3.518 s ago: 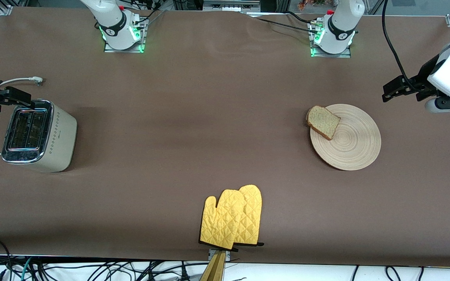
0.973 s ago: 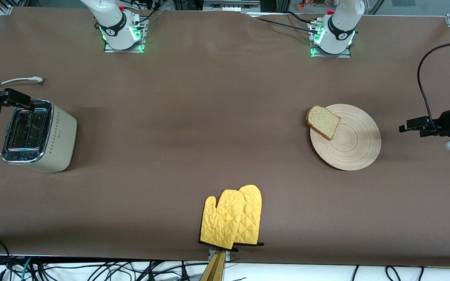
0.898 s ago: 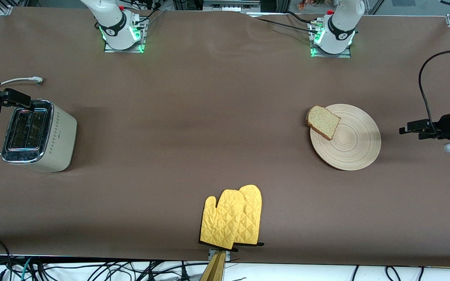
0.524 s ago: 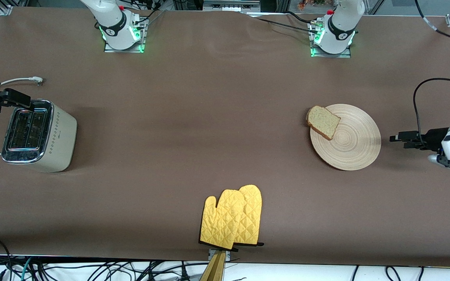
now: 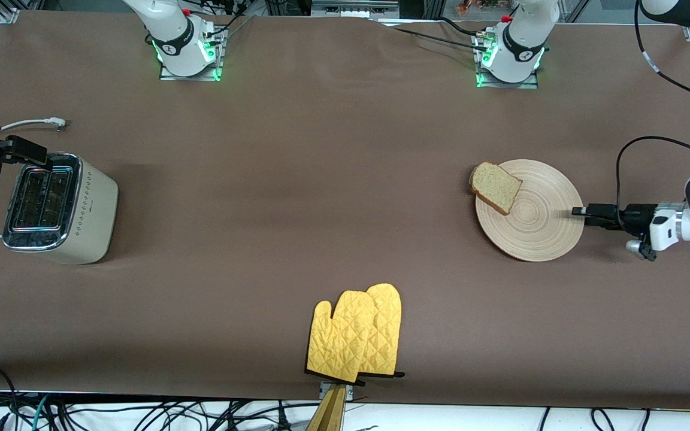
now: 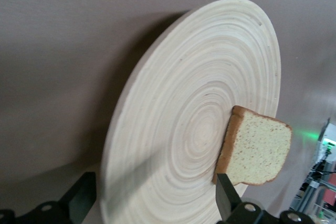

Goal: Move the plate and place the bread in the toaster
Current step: 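Reach the left gripper to the wooden plate's rim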

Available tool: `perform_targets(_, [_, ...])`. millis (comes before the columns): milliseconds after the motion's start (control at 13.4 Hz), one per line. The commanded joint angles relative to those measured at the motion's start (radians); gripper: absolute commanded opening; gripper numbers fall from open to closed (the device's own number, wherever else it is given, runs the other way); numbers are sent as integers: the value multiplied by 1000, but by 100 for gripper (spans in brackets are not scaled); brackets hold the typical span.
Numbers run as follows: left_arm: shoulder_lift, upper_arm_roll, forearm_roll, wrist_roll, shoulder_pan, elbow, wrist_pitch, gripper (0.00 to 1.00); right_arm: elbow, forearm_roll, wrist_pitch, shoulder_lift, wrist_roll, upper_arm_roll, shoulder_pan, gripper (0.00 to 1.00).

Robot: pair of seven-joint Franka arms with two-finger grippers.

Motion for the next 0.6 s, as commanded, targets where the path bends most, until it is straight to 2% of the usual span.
perform_targets(0, [21, -2, -31, 24, -1, -4, -18, 100, 20, 17, -5, 6, 7, 2, -6, 100])
perform_targets(225, [38, -2, -31, 24, -6, -12, -16, 99, 20, 17, -5, 6, 6, 2, -4, 100])
perform_targets(299, [44, -2, -31, 24, -6, -16, -16, 92, 20, 18, -5, 6, 7, 2, -4, 100])
perform_targets(524, [58, 0, -40, 13, -8, -35, -15, 48, 21, 17, -5, 7, 7, 0, -6, 100])
